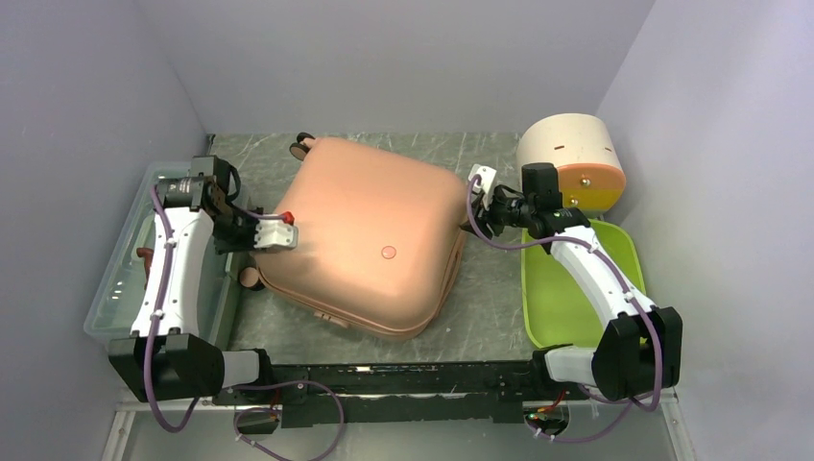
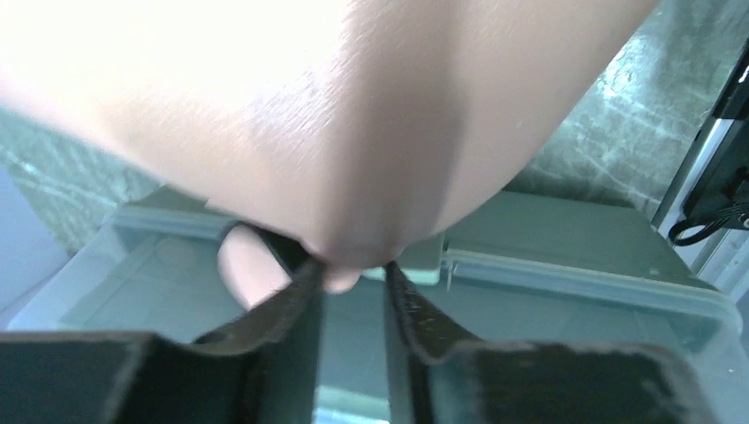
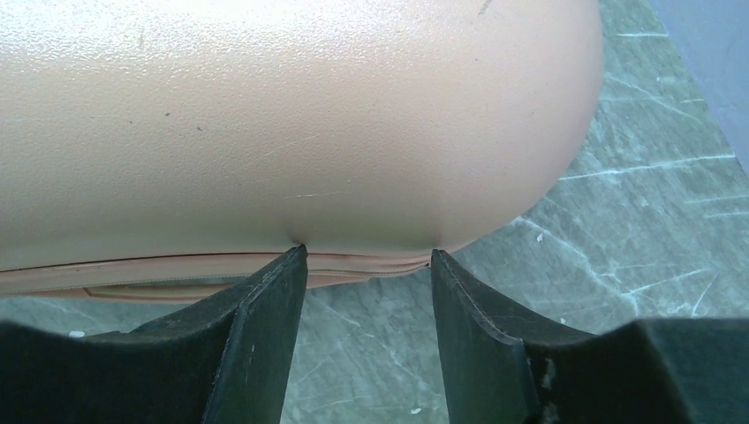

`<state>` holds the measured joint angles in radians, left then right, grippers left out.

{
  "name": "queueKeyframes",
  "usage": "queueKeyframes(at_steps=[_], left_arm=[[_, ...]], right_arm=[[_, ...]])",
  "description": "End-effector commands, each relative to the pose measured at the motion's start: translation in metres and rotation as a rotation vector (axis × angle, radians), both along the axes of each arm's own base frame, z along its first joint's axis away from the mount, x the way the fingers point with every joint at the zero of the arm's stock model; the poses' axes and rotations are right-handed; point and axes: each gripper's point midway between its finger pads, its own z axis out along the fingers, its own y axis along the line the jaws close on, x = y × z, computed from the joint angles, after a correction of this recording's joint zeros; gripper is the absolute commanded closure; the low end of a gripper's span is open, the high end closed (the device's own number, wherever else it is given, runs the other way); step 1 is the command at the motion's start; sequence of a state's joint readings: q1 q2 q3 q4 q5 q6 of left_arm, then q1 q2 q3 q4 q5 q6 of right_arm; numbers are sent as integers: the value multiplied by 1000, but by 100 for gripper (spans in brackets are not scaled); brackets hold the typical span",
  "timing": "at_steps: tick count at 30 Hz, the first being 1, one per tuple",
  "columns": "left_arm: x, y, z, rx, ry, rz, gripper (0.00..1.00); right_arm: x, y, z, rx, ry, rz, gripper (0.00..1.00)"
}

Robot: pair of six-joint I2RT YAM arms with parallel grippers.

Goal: Open, take out, and arrange the luggage
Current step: Pick up the handle of the luggage.

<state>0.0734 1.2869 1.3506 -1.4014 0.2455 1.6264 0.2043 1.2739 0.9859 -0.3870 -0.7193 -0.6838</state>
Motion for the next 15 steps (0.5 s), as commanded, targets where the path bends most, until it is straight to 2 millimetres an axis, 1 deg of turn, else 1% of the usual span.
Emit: queueKeyframes(at_steps=[1,4,6,7,9,10,12,13,14,15], left_arm=[[5,-10,12,-56,1,-2,74],[9,-9,28,-56,-33,17,76],[11,-10,38,-60,-69,18,78],[10,-11,41,-64,-81,14,80],[5,-13,40,-71,-78,9,79],[2,-12,36,-64,-68,6,76],[-4,-9,26,-44,-41,9,61],[-8,-7,20,-30,-23,5,56],[-11,-5,16,-17,-6,0,52],[-13,-4,12,-12,4,-3,50]], right_arm=[[8,-4,20,19,-81,-3,43],[17,-16,19,-5,-88,-34,43],[22,-24,15,-19,-81,-50,42],[24,-28,11,-27,-67,-55,42],[27,-34,5,-43,-44,-62,42],[28,-35,4,-45,-33,-63,42],[26,-36,2,-38,-19,-61,42],[25,-36,2,-32,-16,-57,42],[23,-35,3,-26,-18,-54,42],[21,-34,3,-20,-19,-50,42]])
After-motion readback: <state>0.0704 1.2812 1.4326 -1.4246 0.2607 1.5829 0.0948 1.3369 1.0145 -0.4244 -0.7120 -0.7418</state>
